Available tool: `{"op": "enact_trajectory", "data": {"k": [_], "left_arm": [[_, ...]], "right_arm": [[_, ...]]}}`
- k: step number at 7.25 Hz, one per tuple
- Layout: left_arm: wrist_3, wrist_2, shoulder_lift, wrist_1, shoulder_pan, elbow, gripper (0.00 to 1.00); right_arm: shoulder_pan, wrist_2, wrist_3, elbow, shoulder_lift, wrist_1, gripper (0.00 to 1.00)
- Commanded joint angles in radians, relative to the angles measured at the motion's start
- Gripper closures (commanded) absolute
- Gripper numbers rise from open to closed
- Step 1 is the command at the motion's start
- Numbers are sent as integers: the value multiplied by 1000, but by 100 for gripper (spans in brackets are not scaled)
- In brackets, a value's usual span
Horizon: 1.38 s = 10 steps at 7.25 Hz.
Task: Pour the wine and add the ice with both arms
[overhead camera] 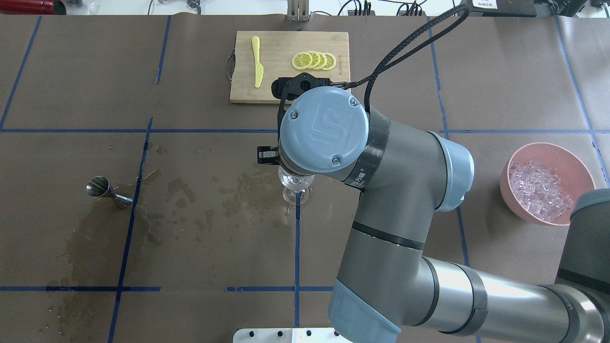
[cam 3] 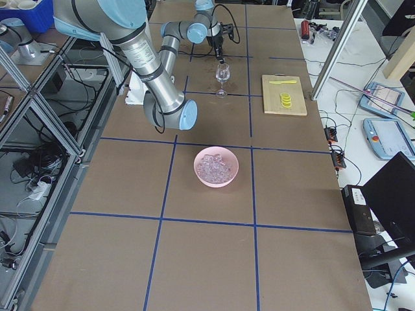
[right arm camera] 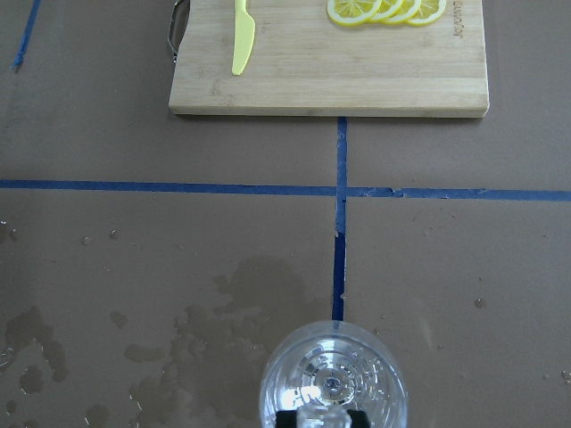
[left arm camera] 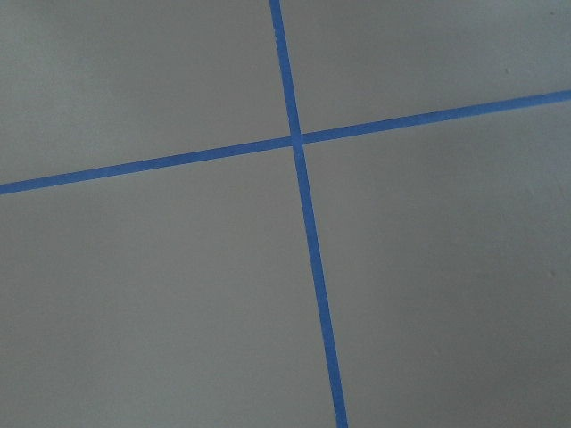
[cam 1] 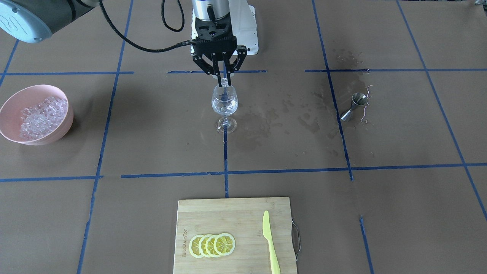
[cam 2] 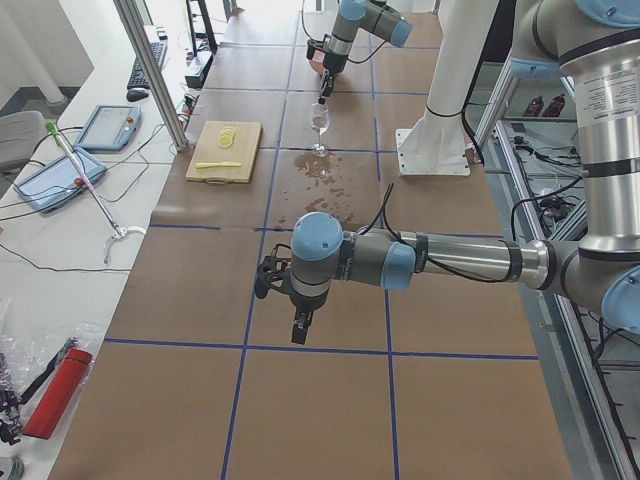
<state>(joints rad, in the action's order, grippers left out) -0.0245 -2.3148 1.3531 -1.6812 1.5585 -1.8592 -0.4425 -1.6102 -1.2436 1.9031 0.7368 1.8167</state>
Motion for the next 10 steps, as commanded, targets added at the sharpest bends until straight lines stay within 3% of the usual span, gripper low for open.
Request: {"op": "enact_trajectory", "data": {"k": [1, 2, 3, 7, 8, 10], "left_arm": [[0, 0, 0, 0, 0, 2, 0], [0, 0, 0, 0, 0, 2, 0], [0, 0, 0, 0, 0, 2, 0], [1, 0, 0, 3, 0, 3, 0], [1, 5, -2, 3, 1, 8, 0], [1, -2, -2, 3, 0, 8, 0]], "right_arm": [[5, 6, 0, -3, -2, 36, 73], [5, 10, 0, -1, -2, 44, 10], [7, 9, 0, -4, -8, 44, 0], [5, -2, 13, 7, -8, 44, 0], [-31, -28, 36, 7, 3, 46, 0], [-175, -165, 204, 72, 102, 44, 0]]}}
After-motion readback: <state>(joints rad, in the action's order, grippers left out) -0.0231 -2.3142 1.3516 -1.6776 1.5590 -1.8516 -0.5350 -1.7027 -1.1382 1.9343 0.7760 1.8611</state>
